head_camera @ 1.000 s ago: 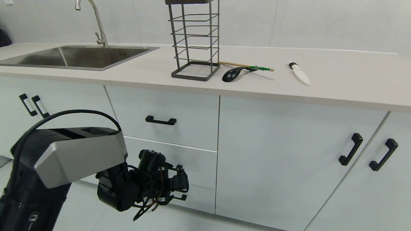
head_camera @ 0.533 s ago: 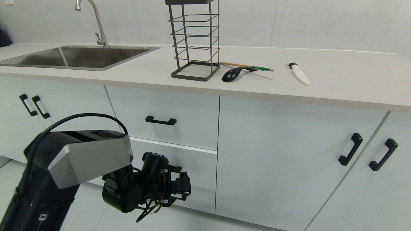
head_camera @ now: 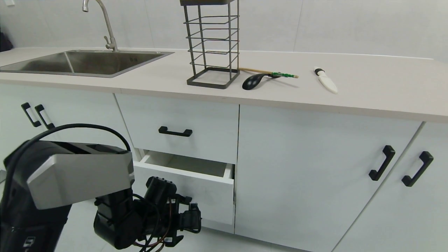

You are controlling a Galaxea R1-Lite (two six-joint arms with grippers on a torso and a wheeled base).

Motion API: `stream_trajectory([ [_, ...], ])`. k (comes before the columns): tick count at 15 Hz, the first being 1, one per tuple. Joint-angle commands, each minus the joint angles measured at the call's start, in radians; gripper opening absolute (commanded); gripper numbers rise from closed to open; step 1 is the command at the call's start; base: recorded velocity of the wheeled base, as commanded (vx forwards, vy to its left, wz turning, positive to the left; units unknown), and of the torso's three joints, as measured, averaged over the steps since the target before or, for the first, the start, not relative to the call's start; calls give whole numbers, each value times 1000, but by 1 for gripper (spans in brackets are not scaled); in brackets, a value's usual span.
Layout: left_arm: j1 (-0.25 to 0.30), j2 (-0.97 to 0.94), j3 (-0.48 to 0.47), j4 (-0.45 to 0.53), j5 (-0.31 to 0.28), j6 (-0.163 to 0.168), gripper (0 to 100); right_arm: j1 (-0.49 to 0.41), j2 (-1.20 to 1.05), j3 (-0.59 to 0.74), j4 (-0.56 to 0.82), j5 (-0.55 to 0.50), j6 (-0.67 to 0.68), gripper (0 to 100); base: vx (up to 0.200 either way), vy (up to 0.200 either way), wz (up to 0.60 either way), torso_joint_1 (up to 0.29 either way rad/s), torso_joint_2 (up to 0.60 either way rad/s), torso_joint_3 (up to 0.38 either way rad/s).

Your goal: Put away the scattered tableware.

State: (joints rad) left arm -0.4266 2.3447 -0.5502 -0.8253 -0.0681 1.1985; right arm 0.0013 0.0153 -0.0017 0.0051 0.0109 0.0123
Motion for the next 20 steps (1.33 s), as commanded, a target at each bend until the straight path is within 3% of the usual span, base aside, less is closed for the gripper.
stream_trajectory([
  [1,0,-42,30,-9,4,0,100,0,2,0,-1,0,0,0,0,0,0,0,0,0],
  [6,-8,-171,124,-9,2,0,100,0,2,0,-1,0,0,0,0,0,0,0,0,0],
  [9,-80,-426,242,12,4,-20,100,0,2,0,-1,0,0,0,0,0,0,0,0,0],
  [12,-161,-616,289,103,13,-96,100,0,2,0,1,0,0,0,0,0,0,0,0,0],
  [13,-175,-663,286,155,13,-123,100,0,2,0,1,0,0,0,0,0,0,0,0,0],
  [14,-176,-699,273,195,17,-131,100,0,2,0,1,1,0,0,0,0,0,0,0,0],
  [17,-152,-706,158,262,22,-134,100,0,2,0,1,0,0,0,0,0,0,0,0,0],
  [20,-112,-579,32,279,22,-132,100,0,2,0,-1,0,0,0,0,0,0,0,0,0],
])
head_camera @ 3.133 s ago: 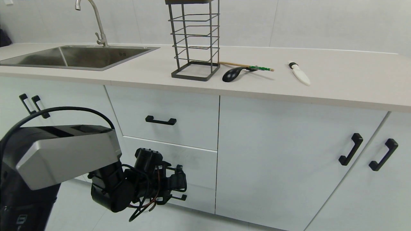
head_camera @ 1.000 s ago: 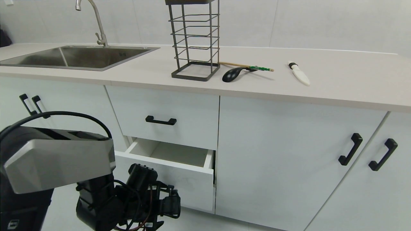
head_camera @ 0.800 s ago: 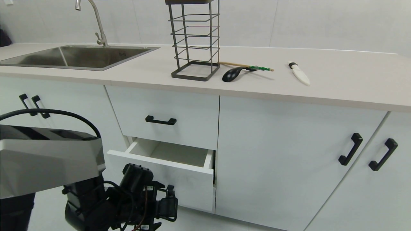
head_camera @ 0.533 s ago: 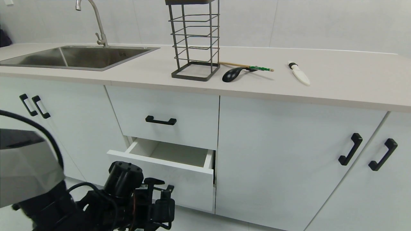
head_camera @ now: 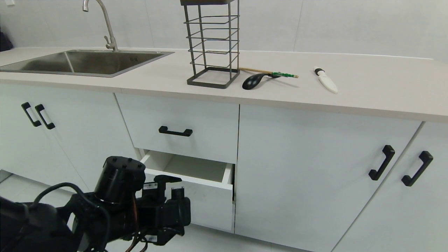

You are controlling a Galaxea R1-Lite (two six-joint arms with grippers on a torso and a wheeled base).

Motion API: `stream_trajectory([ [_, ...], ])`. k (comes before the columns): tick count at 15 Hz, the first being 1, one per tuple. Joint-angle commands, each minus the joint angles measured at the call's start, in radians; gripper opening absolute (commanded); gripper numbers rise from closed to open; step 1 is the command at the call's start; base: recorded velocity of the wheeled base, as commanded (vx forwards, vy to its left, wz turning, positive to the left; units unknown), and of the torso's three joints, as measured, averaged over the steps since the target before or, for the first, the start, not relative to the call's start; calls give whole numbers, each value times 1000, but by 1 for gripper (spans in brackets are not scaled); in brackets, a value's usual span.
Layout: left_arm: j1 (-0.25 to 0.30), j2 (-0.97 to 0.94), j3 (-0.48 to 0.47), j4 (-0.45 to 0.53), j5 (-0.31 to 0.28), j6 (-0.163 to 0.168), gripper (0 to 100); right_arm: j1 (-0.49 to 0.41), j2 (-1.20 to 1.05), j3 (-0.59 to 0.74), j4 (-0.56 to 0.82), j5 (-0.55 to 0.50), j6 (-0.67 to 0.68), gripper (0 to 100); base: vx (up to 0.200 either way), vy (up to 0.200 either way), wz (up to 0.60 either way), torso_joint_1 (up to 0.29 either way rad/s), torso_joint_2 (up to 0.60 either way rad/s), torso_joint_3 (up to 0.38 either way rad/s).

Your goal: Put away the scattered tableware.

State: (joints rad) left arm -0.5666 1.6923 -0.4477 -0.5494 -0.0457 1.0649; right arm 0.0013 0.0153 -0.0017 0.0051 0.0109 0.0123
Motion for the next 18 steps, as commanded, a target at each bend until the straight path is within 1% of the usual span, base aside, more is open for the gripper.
stream_trajectory([
  [1,33,101,-91,0,0,0,100,0,2,0,1,0,0,0,0,0,0,0,0,0],
  [4,68,270,-201,-11,0,1,100,0,2,0,-1,0,0,0,0,0,0,0,0,0],
  [5,71,300,-233,-11,0,1,100,0,2,0,1,0,0,0,0,0,0,0,0,0],
  [7,73,334,-266,-11,-3,0,100,0,2,0,1,0,0,0,0,0,0,0,0,0],
  [9,68,342,-264,-9,-5,3,100,0,2,0,1,0,0,0,0,0,0,0,0,0],
  [10,68,342,-252,-4,-5,7,100,0,2,0,-1,0,0,0,0,0,0,0,0,0],
  [13,59,342,-206,-7,-5,7,100,0,2,0,1,0,0,0,0,0,0,0,0,0],
  [16,36,299,-112,-12,-8,4,100,0,2,0,-1,0,0,0,0,0,0,0,0,0],
  [18,22,214,-23,-11,-8,3,100,0,2,0,-1,0,0,0,0,0,0,0,0,0],
])
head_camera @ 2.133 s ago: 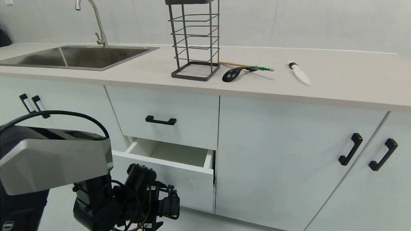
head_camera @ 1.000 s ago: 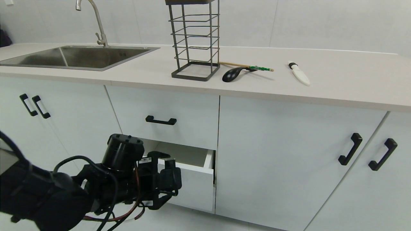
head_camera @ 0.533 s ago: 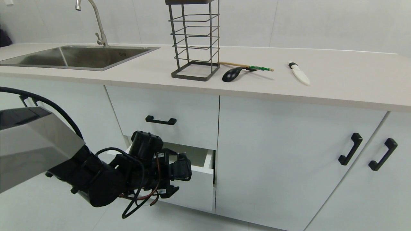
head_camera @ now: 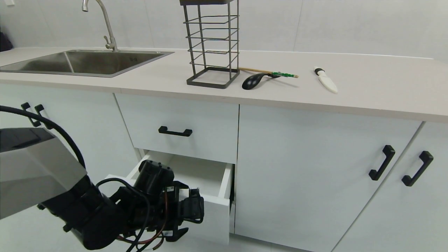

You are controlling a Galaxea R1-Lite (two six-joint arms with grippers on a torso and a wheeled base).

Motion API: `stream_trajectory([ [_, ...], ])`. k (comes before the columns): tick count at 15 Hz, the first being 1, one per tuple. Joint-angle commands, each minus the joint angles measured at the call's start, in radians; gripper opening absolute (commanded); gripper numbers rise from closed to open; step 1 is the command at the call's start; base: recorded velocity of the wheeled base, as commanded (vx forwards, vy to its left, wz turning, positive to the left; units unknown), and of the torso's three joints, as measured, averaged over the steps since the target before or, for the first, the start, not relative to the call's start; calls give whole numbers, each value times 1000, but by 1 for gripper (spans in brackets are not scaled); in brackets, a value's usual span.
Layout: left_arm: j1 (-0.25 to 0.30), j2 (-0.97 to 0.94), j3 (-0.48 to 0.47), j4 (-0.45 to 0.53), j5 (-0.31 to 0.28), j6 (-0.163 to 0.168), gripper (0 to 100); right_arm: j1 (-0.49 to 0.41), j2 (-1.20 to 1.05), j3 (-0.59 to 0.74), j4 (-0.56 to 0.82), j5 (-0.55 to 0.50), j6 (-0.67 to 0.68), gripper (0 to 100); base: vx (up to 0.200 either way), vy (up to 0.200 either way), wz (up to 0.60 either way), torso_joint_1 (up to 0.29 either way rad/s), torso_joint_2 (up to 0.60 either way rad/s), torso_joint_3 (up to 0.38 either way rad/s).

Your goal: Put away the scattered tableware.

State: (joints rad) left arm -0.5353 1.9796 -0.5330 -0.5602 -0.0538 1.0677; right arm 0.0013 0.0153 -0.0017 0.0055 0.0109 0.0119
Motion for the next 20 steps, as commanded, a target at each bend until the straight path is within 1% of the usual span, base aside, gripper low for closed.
stream_trajectory([
  [1,-17,-110,93,0,0,-2,100,0,2,0,-1,1,0,0,0,0,0,0,0,0],
  [2,-31,-211,177,6,0,-3,100,0,2,0,1,0,0,0,0,0,0,0,0,0],
  [3,-41,-274,225,14,0,-5,100,0,2,0,-1,1,0,0,0,0,0,0,0,0],
  [4,-45,-323,263,16,0,-11,100,0,2,0,1,1,0,0,0,0,0,0,0,0],
  [5,-46,-343,280,14,0,-26,100,0,2,0,-1,0,0,0,0,0,0,0,0,0],
  [6,-46,-347,289,13,0,-32,100,0,2,0,-1,0,0,0,0,0,0,0,0,0],
  [10,-46,-277,281,-9,0,-31,100,0,2,0,1,0,0,0,0,0,0,0,0,0],
  [13,-46,-255,280,-67,0,-32,100,0,2,0,-1,0,0,0,0,0,0,0,0,0],
  [16,-32,-251,280,-95,5,-32,100,0,2,0,-1,0,0,0,0,0,0,0,0,0],
  [18,-20,-223,278,-144,6,-38,100,0,2,0,1,0,0,0,0,0,0,0,0,0],
  [20,-20,-209,284,-178,2,-40,100,0,2,0,1,1,0,0,0,0,0,0,0,0],
])
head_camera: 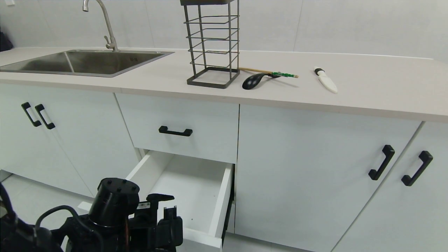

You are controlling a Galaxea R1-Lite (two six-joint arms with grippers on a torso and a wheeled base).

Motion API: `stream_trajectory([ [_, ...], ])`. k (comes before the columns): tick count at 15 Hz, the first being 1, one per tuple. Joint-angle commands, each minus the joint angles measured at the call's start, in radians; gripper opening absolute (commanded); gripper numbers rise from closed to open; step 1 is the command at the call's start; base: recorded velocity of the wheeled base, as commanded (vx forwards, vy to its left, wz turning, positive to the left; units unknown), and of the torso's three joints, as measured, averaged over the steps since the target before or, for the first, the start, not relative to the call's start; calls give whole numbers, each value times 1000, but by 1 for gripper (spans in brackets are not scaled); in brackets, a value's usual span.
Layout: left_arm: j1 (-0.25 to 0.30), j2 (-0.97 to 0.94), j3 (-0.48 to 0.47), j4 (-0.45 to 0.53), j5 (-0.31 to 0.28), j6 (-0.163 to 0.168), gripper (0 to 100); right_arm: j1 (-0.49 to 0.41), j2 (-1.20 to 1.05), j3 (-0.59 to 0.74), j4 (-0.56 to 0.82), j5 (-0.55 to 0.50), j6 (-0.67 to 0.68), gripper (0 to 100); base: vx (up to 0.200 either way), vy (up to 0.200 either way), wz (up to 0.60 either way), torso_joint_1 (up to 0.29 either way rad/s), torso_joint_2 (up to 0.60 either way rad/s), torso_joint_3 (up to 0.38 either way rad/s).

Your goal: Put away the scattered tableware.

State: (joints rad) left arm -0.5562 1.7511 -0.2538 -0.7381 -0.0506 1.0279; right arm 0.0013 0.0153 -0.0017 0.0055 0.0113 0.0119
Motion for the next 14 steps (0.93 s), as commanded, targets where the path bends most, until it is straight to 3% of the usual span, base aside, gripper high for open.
stream_trajectory([
  [1,-1,19,4,0,-3,0,100,0,2,0,-1,1,0,0,0,0,0,0,0,0],
  [4,-27,-22,-2,-1,-35,-20,100,0,2,0,-1,1,0,0,0,0,0,0,0,0],
  [6,-93,-108,-16,11,-58,-143,100,0,2,0,-1,-1,0,0,0,0,0,0,0,0],
  [7,-128,-143,-19,13,-67,-235,100,0,2,0,-1,1,0,0,0,0,0,0,0,0],
  [8,-162,-171,-25,3,-71,-359,100,0,2,0,-1,-1,0,0,0,0,0,0,0,0],
  [9,-172,-208,-55,11,-71,-462,100,0,2,0,-1,1,0,0,0,0,0,0,0,0],
  [10,-169,-222,-74,16,-71,-509,100,0,2,0,-1,-1,0,0,0,0,0,0,0,0],
  [11,-134,-239,-140,14,-66,-683,100,0,2,0,-1,-1,0,0,0,0,0,0,0,0],
  [12,-111,-240,-157,11,-64,-744,100,0,2,0,-1,-1,0,0,0,0,0,0,0,0],
  [13,-48,-246,-174,0,-71,-887,100,0,2,0,-1,-1,0,0,0,0,0,0,0,0],
  [14,-16,-266,-163,-7,-78,-950,100,0,2,0,-1,-1,0,0,0,0,0,0,0,0],
])
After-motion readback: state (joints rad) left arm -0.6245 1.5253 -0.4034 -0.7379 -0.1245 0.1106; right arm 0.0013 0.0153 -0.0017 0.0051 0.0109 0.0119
